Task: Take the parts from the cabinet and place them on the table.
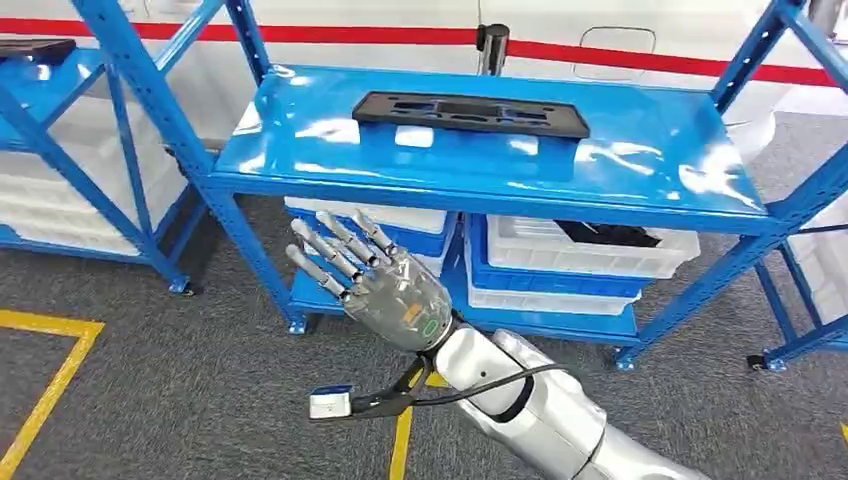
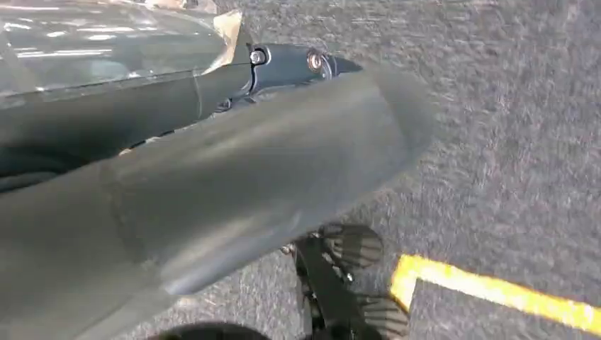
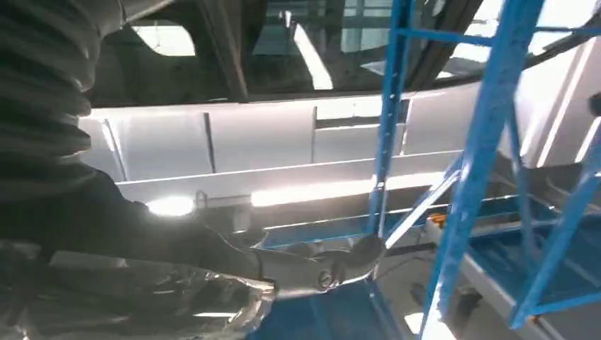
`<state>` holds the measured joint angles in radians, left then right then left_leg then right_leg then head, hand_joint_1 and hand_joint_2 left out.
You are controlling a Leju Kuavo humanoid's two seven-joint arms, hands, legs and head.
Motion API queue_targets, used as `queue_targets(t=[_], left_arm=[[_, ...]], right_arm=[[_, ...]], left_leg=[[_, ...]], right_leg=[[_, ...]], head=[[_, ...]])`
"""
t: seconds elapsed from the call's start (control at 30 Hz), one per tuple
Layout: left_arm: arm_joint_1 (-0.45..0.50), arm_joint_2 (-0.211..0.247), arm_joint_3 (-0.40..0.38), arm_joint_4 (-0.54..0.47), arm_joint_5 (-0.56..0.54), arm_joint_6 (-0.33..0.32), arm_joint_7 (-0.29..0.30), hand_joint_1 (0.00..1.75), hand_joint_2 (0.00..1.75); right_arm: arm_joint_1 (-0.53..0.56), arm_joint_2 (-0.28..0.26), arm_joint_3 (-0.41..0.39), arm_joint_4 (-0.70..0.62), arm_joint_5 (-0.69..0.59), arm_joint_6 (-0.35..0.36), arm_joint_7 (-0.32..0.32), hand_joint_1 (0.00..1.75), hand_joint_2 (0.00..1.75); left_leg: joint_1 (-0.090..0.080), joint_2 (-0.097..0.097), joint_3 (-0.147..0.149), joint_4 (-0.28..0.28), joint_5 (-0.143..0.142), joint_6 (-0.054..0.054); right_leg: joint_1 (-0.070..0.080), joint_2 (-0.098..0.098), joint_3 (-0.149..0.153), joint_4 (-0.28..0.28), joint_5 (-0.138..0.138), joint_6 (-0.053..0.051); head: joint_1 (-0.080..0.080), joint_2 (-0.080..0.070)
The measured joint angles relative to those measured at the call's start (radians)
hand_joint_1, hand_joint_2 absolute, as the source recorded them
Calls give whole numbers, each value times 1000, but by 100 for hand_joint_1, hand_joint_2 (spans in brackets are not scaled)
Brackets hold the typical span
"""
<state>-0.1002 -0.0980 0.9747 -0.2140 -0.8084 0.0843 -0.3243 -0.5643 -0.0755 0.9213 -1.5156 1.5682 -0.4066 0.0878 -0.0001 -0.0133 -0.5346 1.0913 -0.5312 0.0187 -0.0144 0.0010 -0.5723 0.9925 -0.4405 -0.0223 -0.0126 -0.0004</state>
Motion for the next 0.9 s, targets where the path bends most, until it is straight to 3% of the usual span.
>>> queue_targets(t=[0.03,0.1,0.13,0.17,0.2,0.23,0.27,0.3,0.33,0.4,0.43,0.5,0.53,0.6,0.63,0.67,0.7,0.77,0.8,0.83,0.87,0.9], left_arm=[[-3,-1,0,0,-3,0,0,0,0],[-2,-2,0,1,-7,0,2,0,0],[-1,-2,0,1,-8,0,3,0,0],[-1,-2,0,1,-8,0,4,0,0],[-1,-2,0,1,-8,0,4,0,0],[0,-2,0,1,-8,0,4,0,0],[2,-2,0,1,-8,0,4,0,0],[5,-3,0,3,-8,0,4,0,0],[3,-4,0,3,-8,1,4,0,0],[6,-5,0,2,-8,1,5,0,0],[6,-6,0,3,-8,1,5,0,0],[5,-10,0,2,-8,1,4,0,0],[5,-10,0,2,-9,1,3,0,0],[4,-10,0,2,-11,0,2,0,0],[6,-10,0,2,-14,0,1,0,0],[7,-10,0,2,-19,-2,1,0,0],[7,-11,0,2,-24,-4,1,0,0],[7,-13,-1,2,-31,-5,3,0,0],[7,-14,-1,2,-32,-5,4,0,0],[6,-14,-1,3,-33,-5,5,0,0],[2,-14,-1,2,-37,-5,6,0,0],[2,-14,-1,2,-42,-5,10,0,0]], right_arm=[[-6,0,0,0,0,9,24,0,175],[-6,0,0,2,0,28,55,0,175],[-3,0,0,3,0,34,63,0,175],[1,0,0,5,0,35,70,0,175],[5,0,-2,7,0,36,76,0,175],[9,0,-4,10,0,37,80,0,175],[11,0,-7,12,0,39,84,0,175],[13,-1,-10,15,0,40,87,0,175],[14,0,-12,18,0,42,90,0,175],[19,0,-18,19,0,44,90,0,175],[19,0,-20,19,0,44,91,0,175],[20,-1,-24,21,0,44,92,0,175],[21,-1,-27,21,0,44,93,0,175],[32,-6,-28,23,0,45,99,0,175],[40,-10,-30,25,0,45,107,0,175],[47,-15,-34,26,0,45,118,0,175],[52,-19,-38,27,0,45,130,0,175],[57,-26,-45,27,0,48,157,0,175],[58,-30,-45,27,0,51,165,0,175],[61,-34,-46,27,0,52,171,0,175],[64,-35,-47,27,0,60,180,0,175],[67,-37,-48,27,0,72,197,0,175]], left_leg=[[6,0,-45,73,-16,-9],[17,2,-143,197,-75,-26],[21,5,-172,215,-87,-31],[26,8,-183,193,-71,-34],[30,11,-173,138,-30,-35],[33,12,-150,60,31,-37],[34,16,-123,-33,110,-36],[32,19,-119,-71,140,-32],[26,23,-118,-72,103,-21],[20,17,-108,-83,118,2],[17,16,-89,-84,118,11],[18,12,-63,-100,114,24],[17,12,-58,-100,108,32],[16,8,-48,-100,95,37],[15,5,-41,-100,88,38],[13,3,-32,-100,80,37],[13,0,-20,-100,71,35],[12,-2,6,-100,52,29],[12,-2,8,-100,43,25],[5,-4,23,-94,29,19],[2,-2,22,-97,18,11],[2,-2,31,-85,22,5]], right_leg=[[0,0,6,0,-5,-6],[1,2,17,0,-20,-7],[0,3,24,0,-27,-5],[-2,5,35,0,-36,-1],[-4,6,49,0,-46,3],[-6,6,65,0,-57,7],[-6,5,79,0,-69,13],[-4,5,85,2,-78,20],[-1,7,82,-6,-83,29],[4,5,97,4,-79,48],[6,5,106,-2,-75,57],[3,4,66,77,-89,57],[1,4,19,155,-99,60],[2,4,-83,288,-158,47],[2,4,-121,322,-181,48],[2,4,-136,311,-178,50],[2,4,-130,260,-153,60],[3,3,-82,93,-45,83],[3,0,-67,24,14,87],[5,-6,-70,8,13,65],[6,-4,-49,11,14,51],[0,0,-51,9,24,41]], head=[[0,0],[-1,0],[-1,0],[-1,0],[-1,0],[-1,0],[-1,0],[-3,0],[-3,0],[-4,0],[-2,0],[1,0],[3,0],[3,0],[3,0],[3,0],[3,0],[4,0],[5,0],[3,0],[6,0],[5,0]])
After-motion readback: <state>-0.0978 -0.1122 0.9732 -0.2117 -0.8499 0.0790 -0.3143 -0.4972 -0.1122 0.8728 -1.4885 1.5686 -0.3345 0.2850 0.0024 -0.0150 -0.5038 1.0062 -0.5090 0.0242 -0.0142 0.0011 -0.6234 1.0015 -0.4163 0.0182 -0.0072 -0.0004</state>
